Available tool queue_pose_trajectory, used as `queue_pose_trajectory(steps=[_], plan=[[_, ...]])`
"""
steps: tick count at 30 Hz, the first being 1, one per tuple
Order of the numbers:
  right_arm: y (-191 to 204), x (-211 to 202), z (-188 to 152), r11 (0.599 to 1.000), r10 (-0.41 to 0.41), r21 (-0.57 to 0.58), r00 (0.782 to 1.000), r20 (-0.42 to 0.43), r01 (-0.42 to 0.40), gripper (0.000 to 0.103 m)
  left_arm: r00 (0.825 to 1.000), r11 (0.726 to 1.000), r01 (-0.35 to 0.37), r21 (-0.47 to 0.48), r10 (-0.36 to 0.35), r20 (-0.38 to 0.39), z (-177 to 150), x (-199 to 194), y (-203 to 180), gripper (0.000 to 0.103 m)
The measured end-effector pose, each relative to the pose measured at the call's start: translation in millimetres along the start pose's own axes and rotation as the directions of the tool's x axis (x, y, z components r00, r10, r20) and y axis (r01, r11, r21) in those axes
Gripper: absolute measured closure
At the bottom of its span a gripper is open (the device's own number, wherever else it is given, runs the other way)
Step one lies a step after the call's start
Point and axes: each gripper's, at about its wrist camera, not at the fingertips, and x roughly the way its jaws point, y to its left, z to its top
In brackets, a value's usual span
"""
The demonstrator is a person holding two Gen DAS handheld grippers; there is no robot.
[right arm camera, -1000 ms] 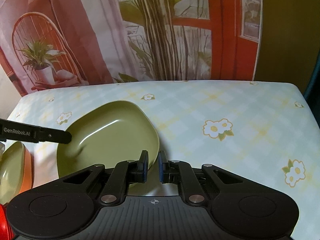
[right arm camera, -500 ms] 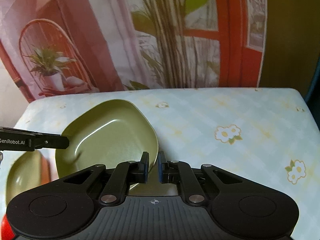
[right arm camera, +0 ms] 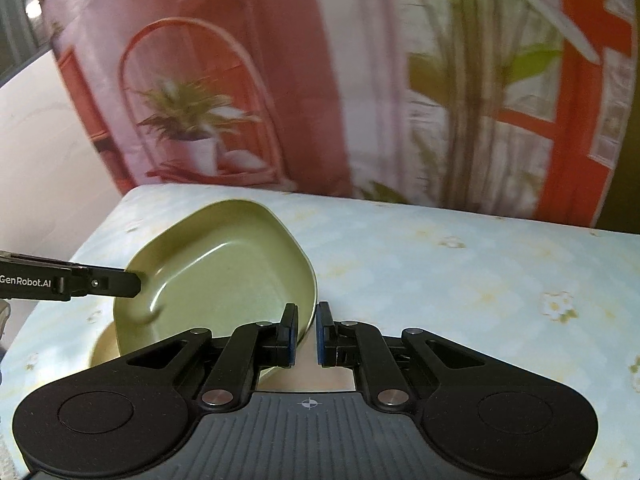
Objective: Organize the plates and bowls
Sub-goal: 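Lower the held green plate onto the other green plate with left gripper, then settle the plate on the stack and open the left gripper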
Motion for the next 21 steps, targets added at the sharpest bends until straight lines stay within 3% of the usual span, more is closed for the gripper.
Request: queue_pose_trajectory(steps=[9,21], plan=[[57,9,-20,0.998,0.043,-0.042,0.998,-0.051,-0.045,0.093,0.999,0.998,-0.045,-0.04,0.045,-0.002,-18,-10,42,0.086],[79,15,-39,0.997,0.04,-0.068,0.992,-0.118,-0.048,0.091,0.998,0.997,-0.06,-0.038,0.059,-0.027,-29,-1,52,0.086]])
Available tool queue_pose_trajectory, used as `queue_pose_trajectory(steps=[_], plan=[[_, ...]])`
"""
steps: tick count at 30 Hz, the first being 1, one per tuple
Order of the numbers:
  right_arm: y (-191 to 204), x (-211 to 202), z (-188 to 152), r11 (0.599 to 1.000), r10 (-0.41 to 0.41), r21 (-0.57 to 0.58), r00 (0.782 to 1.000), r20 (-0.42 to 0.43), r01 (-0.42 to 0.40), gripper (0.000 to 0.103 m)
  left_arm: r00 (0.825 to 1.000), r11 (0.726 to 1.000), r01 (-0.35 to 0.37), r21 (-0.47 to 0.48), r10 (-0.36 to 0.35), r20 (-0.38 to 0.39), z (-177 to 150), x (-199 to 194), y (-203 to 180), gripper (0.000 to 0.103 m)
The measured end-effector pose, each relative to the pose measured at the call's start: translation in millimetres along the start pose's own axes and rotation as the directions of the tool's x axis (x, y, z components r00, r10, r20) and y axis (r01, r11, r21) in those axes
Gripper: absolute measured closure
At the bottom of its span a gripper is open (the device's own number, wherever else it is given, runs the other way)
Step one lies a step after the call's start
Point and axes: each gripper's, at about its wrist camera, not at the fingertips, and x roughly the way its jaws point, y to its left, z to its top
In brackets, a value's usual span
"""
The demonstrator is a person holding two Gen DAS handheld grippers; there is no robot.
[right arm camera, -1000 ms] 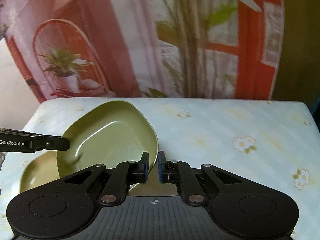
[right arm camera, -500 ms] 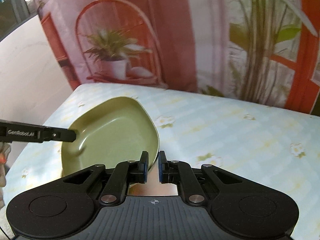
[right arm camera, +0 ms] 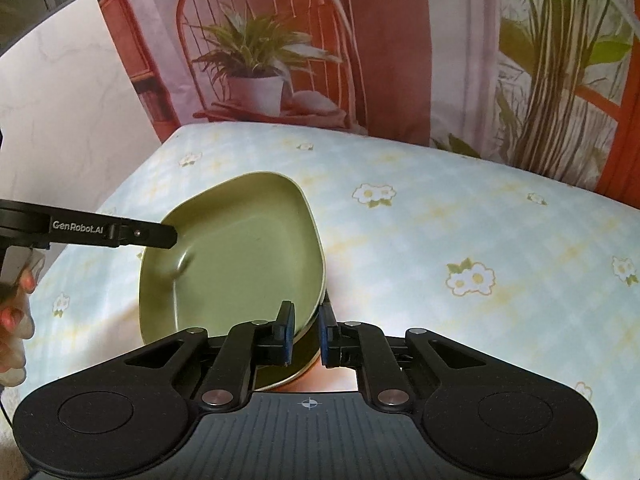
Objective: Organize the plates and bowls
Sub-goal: 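Settle the plate on the stack and open the left gripper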
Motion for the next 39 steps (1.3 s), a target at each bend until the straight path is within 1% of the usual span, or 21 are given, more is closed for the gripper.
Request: queue_pose_trajectory(steps=[12,20,25,31,33,35,37,39], plan=[[5,4,-3,1.0,-0.004,-0.013,0.999,-0.048,0.004,0.091,1.0,1.0,0.01,-0.011,-0.011,-0.019,-1,3,2,0.086],[4,4,-4,1.0,-0.009,-0.013,0.998,-0.057,0.008,0.091,0.999,1.0,0.021,-0.023,-0.022,-0.032,-3,5,3,0.086],[2,3,-3,1.0,-0.006,-0.011,0.998,-0.06,0.005,0.084,0.999,0.999,0.022,-0.025,-0.023,-0.034,-3,5,4,0.086],[0,0,5,1.0,-0.019,-0.015,0.999,-0.034,0.019,0.083,0.999,0.999,0.018,-0.03,-0.019,-0.037,-3,6,5,0.086],[0,1,8,0.999,-0.027,-0.021,0.999,-0.024,0.027,0.085,0.999,0.999,0.018,-0.031,-0.02,-0.038,-3,6,5,0.086],[-1,3,10,0.999,-0.034,-0.025,0.999,-0.019,0.033,0.093,0.999,0.999,0.019,-0.033,-0.02,-0.041,-3,6,5,0.086],[-3,5,11,0.999,-0.038,-0.02,0.999,-0.02,0.038,0.097,0.999,0.999,0.018,-0.034,-0.02,-0.042,-3,7,5,0.086],[-4,7,11,0.999,-0.038,-0.019,0.999,-0.028,0.037,0.098,0.999,0.999,0.019,-0.036,-0.02,-0.044,-3,8,6,0.086]])
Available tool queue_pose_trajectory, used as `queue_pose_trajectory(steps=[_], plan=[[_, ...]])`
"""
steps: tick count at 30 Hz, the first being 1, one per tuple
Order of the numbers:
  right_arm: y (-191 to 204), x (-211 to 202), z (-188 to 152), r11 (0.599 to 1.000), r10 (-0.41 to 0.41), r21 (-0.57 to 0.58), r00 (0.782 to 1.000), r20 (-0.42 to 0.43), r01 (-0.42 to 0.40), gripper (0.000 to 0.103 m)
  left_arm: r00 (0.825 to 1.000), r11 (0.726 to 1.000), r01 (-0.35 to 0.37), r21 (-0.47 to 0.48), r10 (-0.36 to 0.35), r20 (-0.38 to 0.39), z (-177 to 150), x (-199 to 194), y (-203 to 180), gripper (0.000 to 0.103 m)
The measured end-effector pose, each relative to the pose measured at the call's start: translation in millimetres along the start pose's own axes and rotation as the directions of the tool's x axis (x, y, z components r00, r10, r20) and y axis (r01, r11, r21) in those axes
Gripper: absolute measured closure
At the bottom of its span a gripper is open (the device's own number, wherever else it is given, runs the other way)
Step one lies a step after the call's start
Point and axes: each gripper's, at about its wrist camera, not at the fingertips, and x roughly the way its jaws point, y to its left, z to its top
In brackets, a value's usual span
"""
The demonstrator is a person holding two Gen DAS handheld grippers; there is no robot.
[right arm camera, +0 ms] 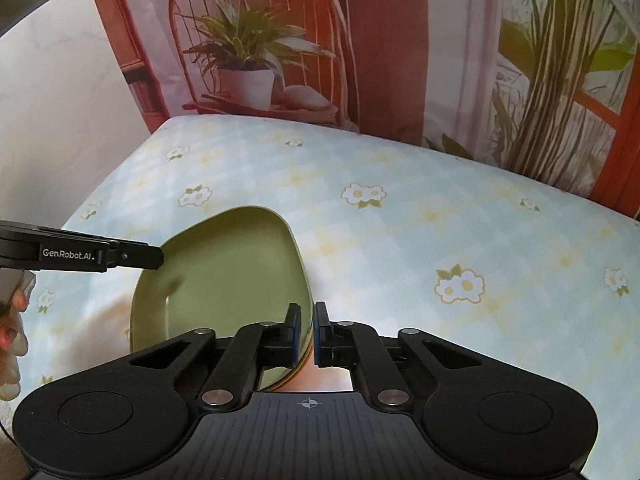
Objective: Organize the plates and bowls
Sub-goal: 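Settle the plate on the stack and open the left gripper, then move the left tool to the rim of the red bowl stack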
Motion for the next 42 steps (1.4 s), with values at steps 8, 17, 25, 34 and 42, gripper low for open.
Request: queue_pose_trajectory(steps=[8,17,25,34,42], plan=[[-2,5,-1,1.0,0.006,0.002,1.0,-0.019,-0.006,0.1,1.0,1.0,-0.002,-0.016,0.002,-0.006,0,3,1,0.086],[-3,9,-3,1.0,0.007,0.02,0.999,-0.034,-0.006,0.1,1.0,1.0,-0.009,-0.027,0.008,-0.018,0,4,2,0.086],[1,-6,-5,1.0,0.021,0.02,1.0,0.018,-0.021,0.082,0.999,1.0,0.004,0.018,-0.005,0.045,-1,-22,-12,0.086],[4,-31,-15,0.999,0.024,0.032,0.997,0.068,-0.026,0.052,0.991,0.992,-0.018,0.122,0.002,0.132,-15,-61,-40,0.068],[3,-47,-34,0.999,0.02,0.026,0.996,0.083,-0.022,0.051,0.991,0.989,-0.002,0.146,-0.018,0.134,-38,-76,-58,0.068]])
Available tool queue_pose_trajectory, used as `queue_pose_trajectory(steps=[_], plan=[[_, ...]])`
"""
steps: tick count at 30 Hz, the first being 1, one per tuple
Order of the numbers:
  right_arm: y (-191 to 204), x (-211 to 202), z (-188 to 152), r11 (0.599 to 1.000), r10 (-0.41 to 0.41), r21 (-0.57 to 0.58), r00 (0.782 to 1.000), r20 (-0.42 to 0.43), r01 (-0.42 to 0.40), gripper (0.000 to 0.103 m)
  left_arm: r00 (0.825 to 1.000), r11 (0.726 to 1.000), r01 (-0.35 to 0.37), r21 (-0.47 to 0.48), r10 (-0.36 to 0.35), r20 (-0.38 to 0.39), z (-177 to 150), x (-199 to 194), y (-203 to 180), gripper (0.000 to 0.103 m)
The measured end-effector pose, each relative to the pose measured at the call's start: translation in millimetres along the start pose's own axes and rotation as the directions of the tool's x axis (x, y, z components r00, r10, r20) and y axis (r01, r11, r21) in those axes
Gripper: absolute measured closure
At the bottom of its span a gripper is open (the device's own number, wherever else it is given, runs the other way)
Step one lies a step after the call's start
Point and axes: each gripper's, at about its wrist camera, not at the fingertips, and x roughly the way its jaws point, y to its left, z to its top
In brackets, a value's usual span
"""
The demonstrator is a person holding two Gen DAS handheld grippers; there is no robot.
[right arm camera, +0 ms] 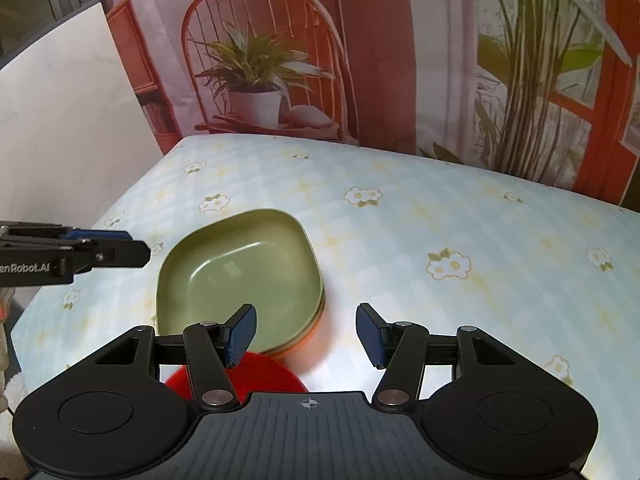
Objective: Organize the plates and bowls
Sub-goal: 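Move the left tool to the rim of the red bowl stack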
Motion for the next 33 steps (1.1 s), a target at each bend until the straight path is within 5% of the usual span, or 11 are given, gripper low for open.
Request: queue_pose_trajectory(steps=[21,33], plan=[[-8,-41,-59,0.998,-0.046,0.044,0.995,0.087,0.043,0.051,0.998,0.998,0.055,-0.012,-0.055,-0.026,-47,-21,-31,0.061],[-3,-33,-84,0.997,-0.013,0.083,0.998,0.055,0.008,0.053,0.989,0.995,0.093,-0.048,-0.097,-0.108,-63,0,-31,0.061]])
